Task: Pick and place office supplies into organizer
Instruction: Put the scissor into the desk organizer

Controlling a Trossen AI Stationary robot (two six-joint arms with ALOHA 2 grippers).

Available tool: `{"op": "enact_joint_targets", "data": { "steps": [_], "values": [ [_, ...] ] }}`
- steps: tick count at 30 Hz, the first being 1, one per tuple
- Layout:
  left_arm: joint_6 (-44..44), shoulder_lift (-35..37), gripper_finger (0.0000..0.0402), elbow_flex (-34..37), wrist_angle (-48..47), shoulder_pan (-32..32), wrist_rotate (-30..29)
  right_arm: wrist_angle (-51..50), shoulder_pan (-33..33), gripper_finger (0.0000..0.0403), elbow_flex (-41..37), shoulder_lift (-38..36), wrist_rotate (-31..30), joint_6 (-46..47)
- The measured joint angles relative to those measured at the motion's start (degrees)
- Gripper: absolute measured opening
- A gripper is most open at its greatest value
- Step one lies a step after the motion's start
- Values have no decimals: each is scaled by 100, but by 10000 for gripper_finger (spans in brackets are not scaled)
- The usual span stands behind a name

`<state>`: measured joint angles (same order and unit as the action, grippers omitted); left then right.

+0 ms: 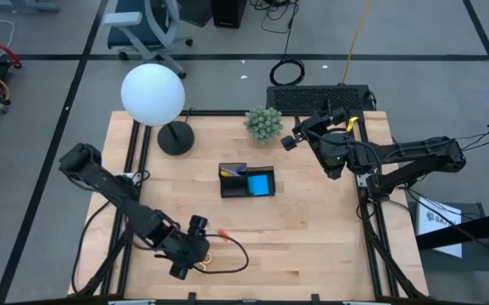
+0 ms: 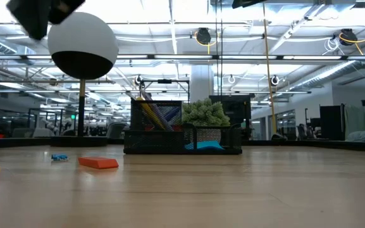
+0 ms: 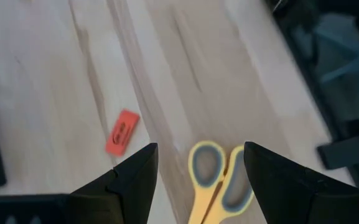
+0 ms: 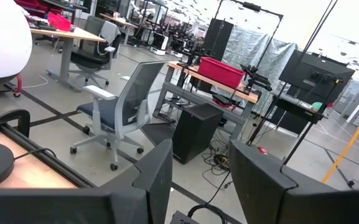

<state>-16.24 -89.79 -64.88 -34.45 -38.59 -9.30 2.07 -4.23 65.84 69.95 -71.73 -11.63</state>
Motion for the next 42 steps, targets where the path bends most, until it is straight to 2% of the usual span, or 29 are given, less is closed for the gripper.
{"op": "enact_joint_targets", "data": {
  "steps": [6,18,27,36,42],
  "values": [
    [-128,-490,244,0,-188,-2,77,0,0,152,0,0,0,-1],
    [-437,-835,243,-2,-293,175,-163,-4,0,152,0,0,1,-1],
    [-414,-1254,243,0,-141,256,182,-11,0,151,0,0,1,1],
    [-561,-1372,243,2,-127,240,208,-11,2,151,0,0,1,1],
    [-647,-1714,243,1,-108,240,377,-12,0,150,0,0,1,-1]
  ]
}}
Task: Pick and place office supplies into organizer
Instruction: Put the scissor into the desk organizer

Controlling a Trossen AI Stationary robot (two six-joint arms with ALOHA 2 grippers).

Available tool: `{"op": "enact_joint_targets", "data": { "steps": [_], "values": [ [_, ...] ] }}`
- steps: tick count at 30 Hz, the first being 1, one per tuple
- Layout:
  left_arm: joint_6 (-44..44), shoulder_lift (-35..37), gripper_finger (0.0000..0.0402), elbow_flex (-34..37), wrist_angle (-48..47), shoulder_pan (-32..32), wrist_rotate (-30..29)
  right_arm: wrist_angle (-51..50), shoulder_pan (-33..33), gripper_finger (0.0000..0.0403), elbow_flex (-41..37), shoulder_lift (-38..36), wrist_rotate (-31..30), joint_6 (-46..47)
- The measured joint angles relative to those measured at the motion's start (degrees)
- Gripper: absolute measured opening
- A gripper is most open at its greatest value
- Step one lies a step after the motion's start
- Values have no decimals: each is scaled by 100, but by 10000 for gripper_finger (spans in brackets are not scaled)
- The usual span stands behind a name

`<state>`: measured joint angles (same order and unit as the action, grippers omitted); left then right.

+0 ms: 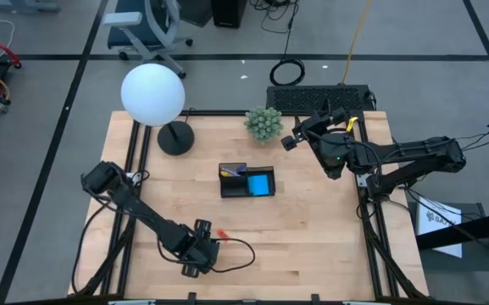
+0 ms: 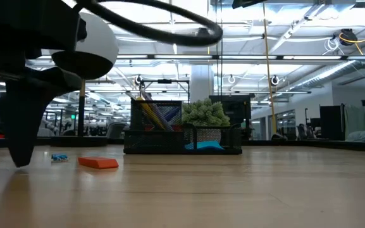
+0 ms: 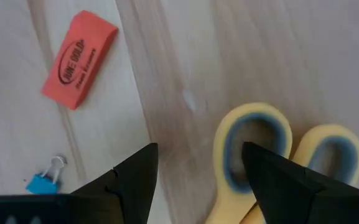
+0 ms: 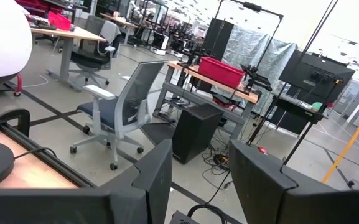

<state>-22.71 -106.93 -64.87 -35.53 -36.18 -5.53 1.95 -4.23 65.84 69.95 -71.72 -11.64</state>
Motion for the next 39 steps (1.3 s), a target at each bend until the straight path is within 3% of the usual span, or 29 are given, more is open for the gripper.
{"op": "enact_joint_targets", "data": {
  "steps": [14,31,39],
  "values": [
    [-52,-200,237,-10,183,17,105,-2,2,152,0,-2,0,2],
    [153,-214,17,-10,285,26,208,-1,0,148,0,-2,0,1],
    [202,-214,29,-7,289,28,231,0,2,152,0,-2,0,1]
  ]
}}
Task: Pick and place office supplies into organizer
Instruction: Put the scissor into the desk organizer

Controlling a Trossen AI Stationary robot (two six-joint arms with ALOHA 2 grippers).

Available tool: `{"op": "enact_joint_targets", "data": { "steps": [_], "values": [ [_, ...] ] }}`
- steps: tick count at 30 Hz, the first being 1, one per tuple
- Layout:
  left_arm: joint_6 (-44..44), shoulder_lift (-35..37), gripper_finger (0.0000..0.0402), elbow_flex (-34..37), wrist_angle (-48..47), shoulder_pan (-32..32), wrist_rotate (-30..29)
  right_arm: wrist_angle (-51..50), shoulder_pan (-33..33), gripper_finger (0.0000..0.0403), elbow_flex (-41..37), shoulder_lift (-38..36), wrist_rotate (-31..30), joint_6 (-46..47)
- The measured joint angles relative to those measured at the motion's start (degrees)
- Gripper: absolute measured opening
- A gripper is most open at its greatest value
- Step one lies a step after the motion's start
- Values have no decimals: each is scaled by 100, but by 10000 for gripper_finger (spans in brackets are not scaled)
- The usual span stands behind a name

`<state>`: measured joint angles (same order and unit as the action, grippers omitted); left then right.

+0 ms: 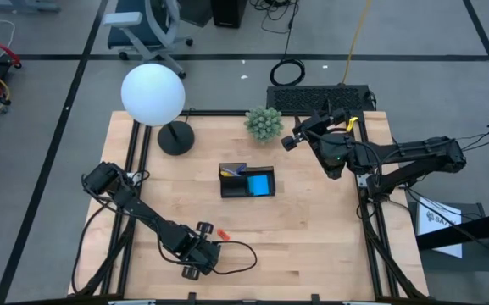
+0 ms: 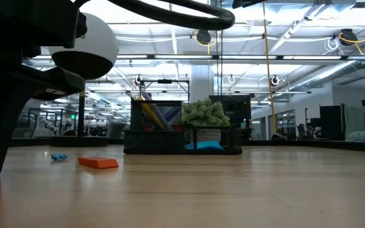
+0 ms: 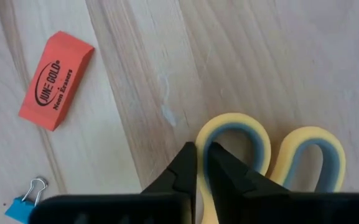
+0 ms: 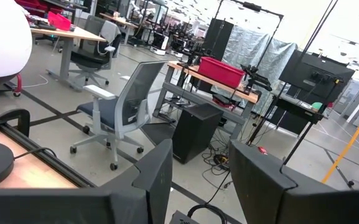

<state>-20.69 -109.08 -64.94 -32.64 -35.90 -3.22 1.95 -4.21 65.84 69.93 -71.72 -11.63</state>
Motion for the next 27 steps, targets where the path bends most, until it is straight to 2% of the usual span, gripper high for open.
{"op": "enact_joint_targets", "data": {
  "steps": [3,11,27],
  "values": [
    [0,0,13,2,0,0,10,-1,0,152,0,0,0,-1],
    [5,230,14,29,-21,-23,-44,-1,0,151,0,0,0,1],
    [-39,1187,14,23,-169,-59,-290,1,-2,150,0,0,0,1]
  ]
}}
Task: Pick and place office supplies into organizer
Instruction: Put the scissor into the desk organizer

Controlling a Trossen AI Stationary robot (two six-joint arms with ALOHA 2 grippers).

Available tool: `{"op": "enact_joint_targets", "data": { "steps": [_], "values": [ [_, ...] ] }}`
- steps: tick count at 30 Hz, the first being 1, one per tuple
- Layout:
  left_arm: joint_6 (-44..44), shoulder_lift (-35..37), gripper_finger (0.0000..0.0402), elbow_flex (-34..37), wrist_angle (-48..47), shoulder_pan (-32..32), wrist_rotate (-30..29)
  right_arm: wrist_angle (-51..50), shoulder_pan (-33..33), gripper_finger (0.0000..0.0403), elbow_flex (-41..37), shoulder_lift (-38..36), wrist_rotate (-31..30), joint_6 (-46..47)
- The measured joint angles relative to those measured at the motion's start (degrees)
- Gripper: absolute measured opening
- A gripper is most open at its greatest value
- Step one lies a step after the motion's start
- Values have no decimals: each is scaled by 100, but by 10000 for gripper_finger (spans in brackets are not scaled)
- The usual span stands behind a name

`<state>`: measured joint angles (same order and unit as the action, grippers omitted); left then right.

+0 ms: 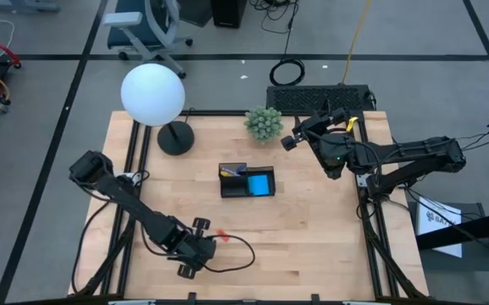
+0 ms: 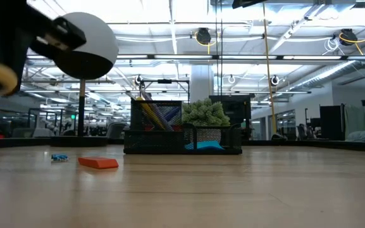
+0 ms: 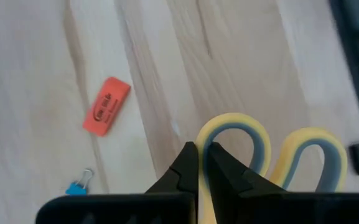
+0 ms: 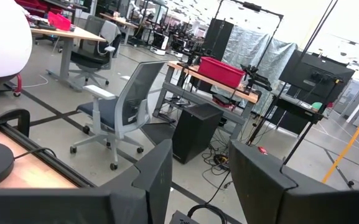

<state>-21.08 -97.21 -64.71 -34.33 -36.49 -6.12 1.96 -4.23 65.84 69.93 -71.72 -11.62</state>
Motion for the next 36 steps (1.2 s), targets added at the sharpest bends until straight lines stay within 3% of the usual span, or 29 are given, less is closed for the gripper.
{"op": "enact_joint_targets", "data": {
  "steps": [7,23,31,36],
  "values": [
    [142,545,14,-3,23,8,-494,0,1,151,0,0,0,-1],
    [836,1836,13,-20,563,123,-2650,-1,0,152,0,0,0,-1],
    [1274,1989,13,-22,1369,479,-3375,0,1,149,0,0,0,0],
    [1621,2017,13,70,2082,731,-3533,-2,0,151,0,0,0,-1]
  ]
}}
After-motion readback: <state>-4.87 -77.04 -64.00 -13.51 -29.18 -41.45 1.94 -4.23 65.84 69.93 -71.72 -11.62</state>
